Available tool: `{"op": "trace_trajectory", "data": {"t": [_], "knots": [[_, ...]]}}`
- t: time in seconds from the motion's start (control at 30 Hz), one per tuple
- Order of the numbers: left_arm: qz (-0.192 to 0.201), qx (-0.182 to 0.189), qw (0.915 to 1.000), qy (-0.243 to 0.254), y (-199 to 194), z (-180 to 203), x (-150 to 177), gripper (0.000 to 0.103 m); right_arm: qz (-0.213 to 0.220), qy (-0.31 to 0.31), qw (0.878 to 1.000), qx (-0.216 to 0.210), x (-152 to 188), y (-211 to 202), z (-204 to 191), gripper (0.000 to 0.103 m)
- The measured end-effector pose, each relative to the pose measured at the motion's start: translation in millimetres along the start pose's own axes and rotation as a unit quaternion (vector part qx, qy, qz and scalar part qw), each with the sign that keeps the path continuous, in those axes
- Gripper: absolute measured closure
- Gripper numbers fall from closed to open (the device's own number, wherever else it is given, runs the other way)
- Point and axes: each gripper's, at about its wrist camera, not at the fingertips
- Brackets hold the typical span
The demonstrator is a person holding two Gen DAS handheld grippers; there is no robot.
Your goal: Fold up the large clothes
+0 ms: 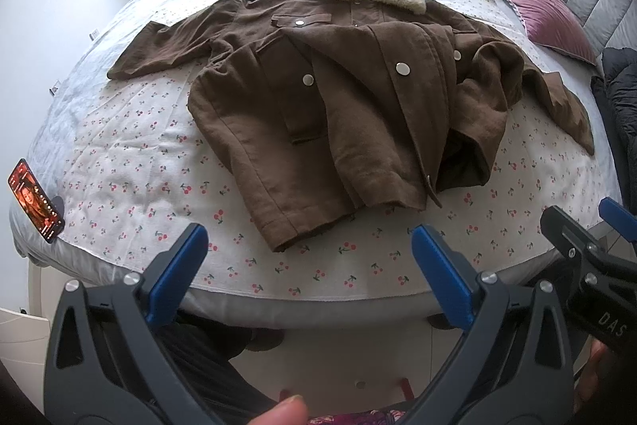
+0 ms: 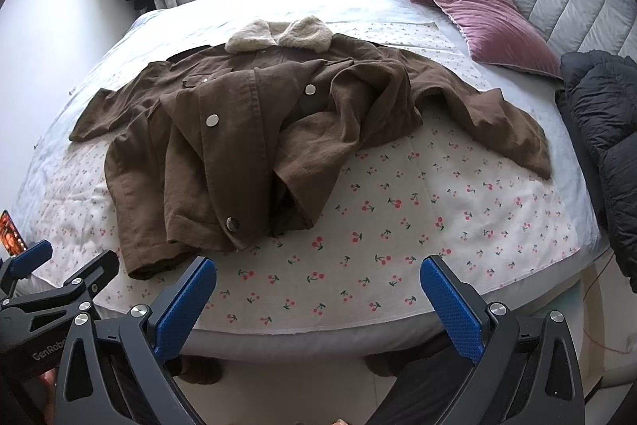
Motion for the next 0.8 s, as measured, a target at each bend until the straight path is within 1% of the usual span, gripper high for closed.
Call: {"op": "trace_trajectory", "data": {"t": [0.33, 0.53, 0.6, 0.67, 0.77, 0.8], "knots": [[-0.001, -0.002, 1.0000, 0.000, 1.1, -1.1, 1.8, 0.001, -0.001, 0.005, 1.000, 0.004, 0.2, 2.4, 1.7, 0.000], [-0.012, 0.011, 0.9998, -0.008, 10.7, -8.6, 2.5, 0.001, -0.005, 0.013, 1.000, 0.003, -0.5, 7.1, 5.6, 0.000], [-0.011, 0.007, 0.9998, -0.015, 14.4, -12.3, 1.6, 0.001, -0.006, 0.018, 1.000, 0.002, -0.1, 9.0, 8.4, 0.000], [-0.012, 0.015, 0.9996, -0.018, 18.5, -15.6, 1.2, 0.001, -0.006, 0.022, 1.000, 0.002, 0.3, 10.7, 11.3, 0.000], [-0.015, 0.041, 0.9985, -0.033, 26.7, -24.5, 1.3, 0.001, -0.002, 0.023, 1.000, 0.001, -0.1, 13.6, 15.0, 0.000], [-0.014, 0.041, 0.9985, -0.033, 29.2, -27.1, 1.3, 0.001, 0.002, 0.022, 1.000, -0.004, -0.5, 14.7, 16.3, 0.000]]}}
Point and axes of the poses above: each gripper's, at about its wrist camera, not at the fingertips, and y roughly the way its jaws point, z to its right, x to its underside, and after that the axes turned 5 degrees about -x, right-handed
